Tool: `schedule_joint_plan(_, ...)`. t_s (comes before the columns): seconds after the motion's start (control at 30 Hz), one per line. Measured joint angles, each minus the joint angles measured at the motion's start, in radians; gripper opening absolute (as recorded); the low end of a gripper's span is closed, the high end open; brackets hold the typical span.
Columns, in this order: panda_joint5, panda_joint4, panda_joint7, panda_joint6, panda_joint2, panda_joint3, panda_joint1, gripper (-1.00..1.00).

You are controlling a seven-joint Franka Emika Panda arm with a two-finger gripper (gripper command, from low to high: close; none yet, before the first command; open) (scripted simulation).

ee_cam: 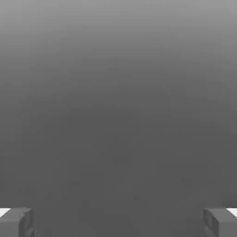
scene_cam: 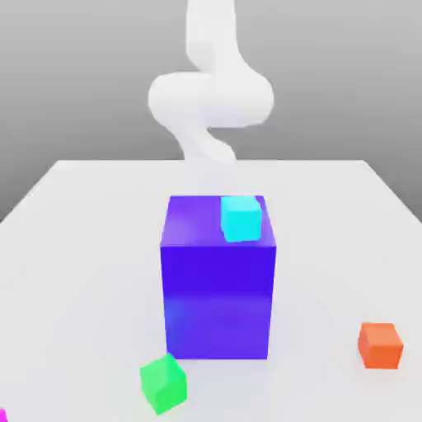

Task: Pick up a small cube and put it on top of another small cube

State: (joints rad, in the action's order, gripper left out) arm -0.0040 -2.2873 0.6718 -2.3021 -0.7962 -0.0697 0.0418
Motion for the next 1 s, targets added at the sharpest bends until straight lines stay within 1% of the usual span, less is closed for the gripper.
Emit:
schedule_joint_plan(0.6,-0.023,0.087,-0.924,-0.032,0.106,-0.528,0.333,0.00)
schedule_joint_plan(0.8,-0.024,0.114,-1.231,-0.048,0.170,-0.723,0.471,0.00)
schedule_joint_plan(1.0,-0.035,0.140,-1.530,-0.067,0.234,-0.951,0.652,0.00)
